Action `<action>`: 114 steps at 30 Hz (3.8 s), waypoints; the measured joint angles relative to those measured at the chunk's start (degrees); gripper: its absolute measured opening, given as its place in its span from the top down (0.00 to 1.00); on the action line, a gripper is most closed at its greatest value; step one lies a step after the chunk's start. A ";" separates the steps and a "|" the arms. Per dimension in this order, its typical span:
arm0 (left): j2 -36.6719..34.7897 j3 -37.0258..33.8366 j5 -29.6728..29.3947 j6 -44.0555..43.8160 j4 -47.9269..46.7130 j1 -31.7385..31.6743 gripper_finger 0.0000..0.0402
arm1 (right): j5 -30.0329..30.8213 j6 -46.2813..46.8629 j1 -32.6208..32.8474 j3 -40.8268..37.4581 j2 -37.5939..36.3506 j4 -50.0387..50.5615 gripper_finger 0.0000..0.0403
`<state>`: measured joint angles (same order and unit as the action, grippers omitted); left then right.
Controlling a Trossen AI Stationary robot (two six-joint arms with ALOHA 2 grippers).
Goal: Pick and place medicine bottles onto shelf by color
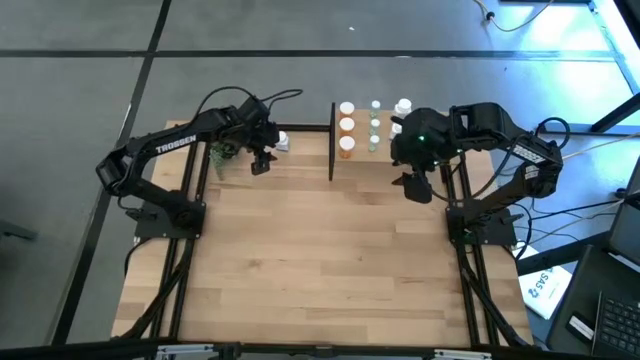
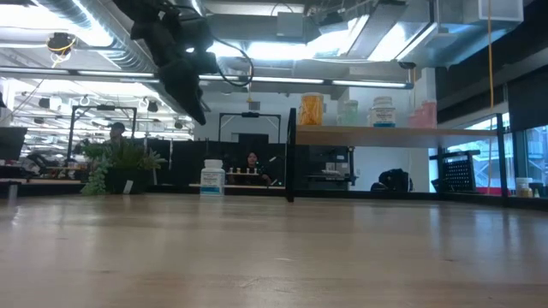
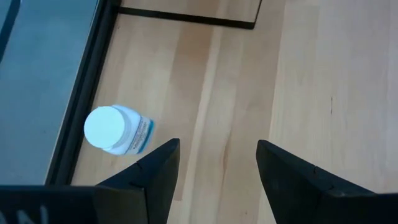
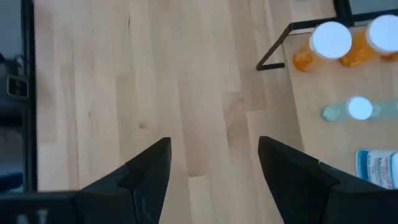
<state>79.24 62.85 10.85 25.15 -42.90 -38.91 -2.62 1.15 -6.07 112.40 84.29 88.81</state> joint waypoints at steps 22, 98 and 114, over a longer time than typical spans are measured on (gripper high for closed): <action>0.00 0.00 -0.07 -0.77 0.07 0.10 0.49 | 0.08 0.15 0.00 0.00 0.00 -8.30 0.40; 15.06 0.09 -2.16 9.59 18.35 -11.55 0.11 | 0.01 0.05 0.00 -0.02 0.02 -8.41 0.40; 20.74 0.04 -1.48 13.00 20.70 -11.83 0.11 | 0.01 0.03 -0.02 -0.02 0.02 -8.43 0.40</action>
<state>99.98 62.89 9.37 38.15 -22.20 -50.74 -2.61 1.18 -6.09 112.38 84.31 80.38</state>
